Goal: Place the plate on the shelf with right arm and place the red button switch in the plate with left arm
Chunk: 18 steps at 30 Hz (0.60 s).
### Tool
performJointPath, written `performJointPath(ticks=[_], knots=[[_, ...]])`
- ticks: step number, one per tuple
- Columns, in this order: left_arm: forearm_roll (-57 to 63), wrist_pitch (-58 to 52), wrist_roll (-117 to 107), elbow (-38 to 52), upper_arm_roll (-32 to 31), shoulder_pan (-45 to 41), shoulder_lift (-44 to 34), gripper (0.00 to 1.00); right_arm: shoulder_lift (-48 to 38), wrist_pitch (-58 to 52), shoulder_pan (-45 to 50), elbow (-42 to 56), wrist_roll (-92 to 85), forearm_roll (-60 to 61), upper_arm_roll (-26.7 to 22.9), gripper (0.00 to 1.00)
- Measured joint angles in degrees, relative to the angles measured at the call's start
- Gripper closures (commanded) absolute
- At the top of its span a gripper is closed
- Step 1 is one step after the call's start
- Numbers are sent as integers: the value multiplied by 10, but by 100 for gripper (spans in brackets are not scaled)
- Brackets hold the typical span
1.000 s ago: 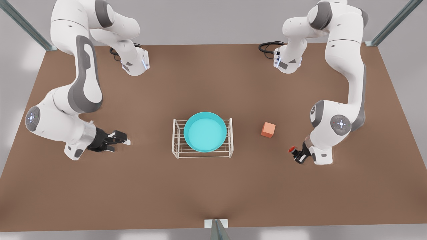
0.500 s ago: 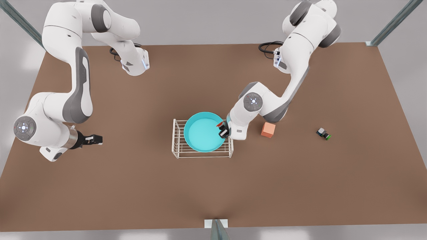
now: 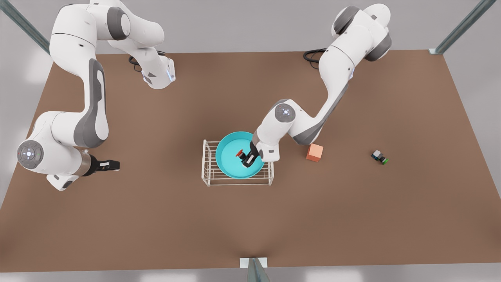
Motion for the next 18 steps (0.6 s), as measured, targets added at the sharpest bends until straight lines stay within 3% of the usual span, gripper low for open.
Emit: performJointPath(ticks=[5, 9, 10, 11, 18], knots=[[16, 11, -43, -4, 0, -6, 0, 0, 0, -1, 0, 0, 2, 0, -2, 0], [22, 15, -73, -5, 1, -11, 0, 7, 0, -1, 0, 0, 4, 0, -3, 0], [25, 14, -79, -5, 1, -12, 2, 32, 0, -1, 0, 0, 4, 0, -3, 0], [23, 10, -81, -5, 1, -13, 3, 100, 1, -1, 0, 0, 4, 0, -3, 0], [10, -19, -78, -10, 2, -27, 19, 100, 1, -1, 1, 0, 6, 0, -3, 0]])
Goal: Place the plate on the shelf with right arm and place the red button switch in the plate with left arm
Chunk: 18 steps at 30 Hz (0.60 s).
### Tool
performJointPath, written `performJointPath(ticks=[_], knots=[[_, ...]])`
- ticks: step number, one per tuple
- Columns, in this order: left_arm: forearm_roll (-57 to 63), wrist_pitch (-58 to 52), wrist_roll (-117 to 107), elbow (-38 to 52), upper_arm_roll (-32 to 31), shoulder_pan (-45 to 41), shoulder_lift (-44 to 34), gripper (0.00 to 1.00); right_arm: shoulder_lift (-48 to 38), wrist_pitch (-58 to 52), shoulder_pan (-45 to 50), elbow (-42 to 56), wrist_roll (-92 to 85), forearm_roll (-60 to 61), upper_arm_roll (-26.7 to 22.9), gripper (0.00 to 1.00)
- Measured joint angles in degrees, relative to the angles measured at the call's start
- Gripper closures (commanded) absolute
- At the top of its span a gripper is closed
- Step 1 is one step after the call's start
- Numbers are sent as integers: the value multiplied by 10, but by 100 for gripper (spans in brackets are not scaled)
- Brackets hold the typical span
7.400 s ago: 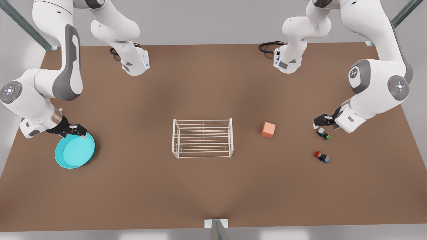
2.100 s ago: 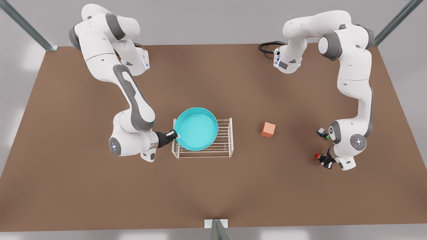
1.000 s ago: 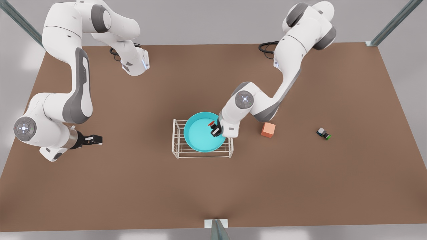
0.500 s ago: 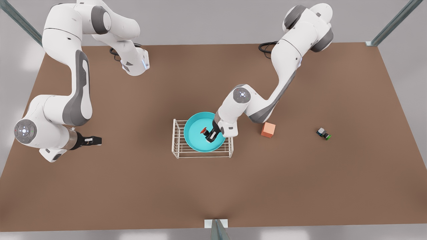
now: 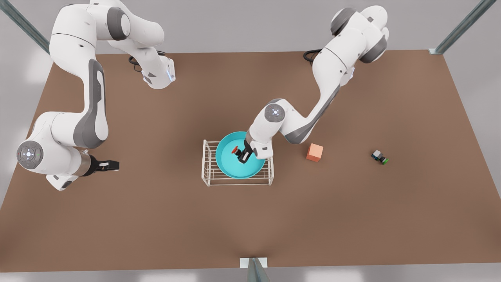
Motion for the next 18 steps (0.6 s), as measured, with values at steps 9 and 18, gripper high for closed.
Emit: performJointPath(ticks=[9, 18], knots=[[60, -54, -14, 16, -1, 2, -7, 0, 2, 0, 0, 0, 1, 0, 0, 0], [18, -409, 148, 103, -61, 199, -133, 0, 3, 0, -1, 0, 2, -1, 0, 0]])
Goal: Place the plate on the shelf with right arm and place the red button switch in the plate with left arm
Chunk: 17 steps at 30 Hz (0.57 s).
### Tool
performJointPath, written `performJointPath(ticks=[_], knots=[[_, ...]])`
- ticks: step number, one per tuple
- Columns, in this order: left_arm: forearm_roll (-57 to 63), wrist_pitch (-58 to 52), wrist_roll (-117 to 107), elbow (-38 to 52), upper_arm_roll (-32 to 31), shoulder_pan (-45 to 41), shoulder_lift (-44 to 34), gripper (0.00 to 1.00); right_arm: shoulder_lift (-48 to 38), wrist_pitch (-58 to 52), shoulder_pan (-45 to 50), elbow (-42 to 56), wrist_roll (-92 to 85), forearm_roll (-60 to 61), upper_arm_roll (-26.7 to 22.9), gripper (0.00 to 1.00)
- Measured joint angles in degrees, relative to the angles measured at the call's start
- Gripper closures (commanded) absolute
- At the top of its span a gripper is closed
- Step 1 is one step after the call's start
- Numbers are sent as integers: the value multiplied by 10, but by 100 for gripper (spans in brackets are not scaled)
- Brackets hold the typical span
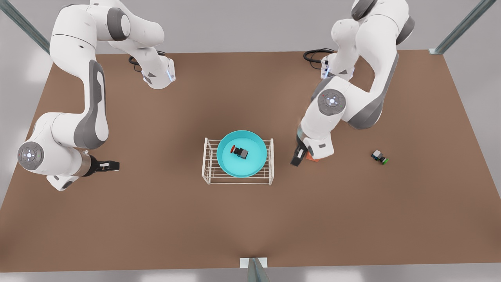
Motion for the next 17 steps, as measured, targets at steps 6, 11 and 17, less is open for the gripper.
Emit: performJointPath(ticks=[6, 11, 17], knots=[[-98, -73, 259, -178, 312, -27, -186, 0, 5, 1, 0, 1, -1, 1, -1, 0], [-138, -47, 428, -196, 322, -65, -202, 0, 7, 6, -12, 3, 2, 1, 0, 0], [-151, -37, 577, -196, 322, -82, -201, 0, 10, 8, -11, 13, 6, 1, 5, 0]])
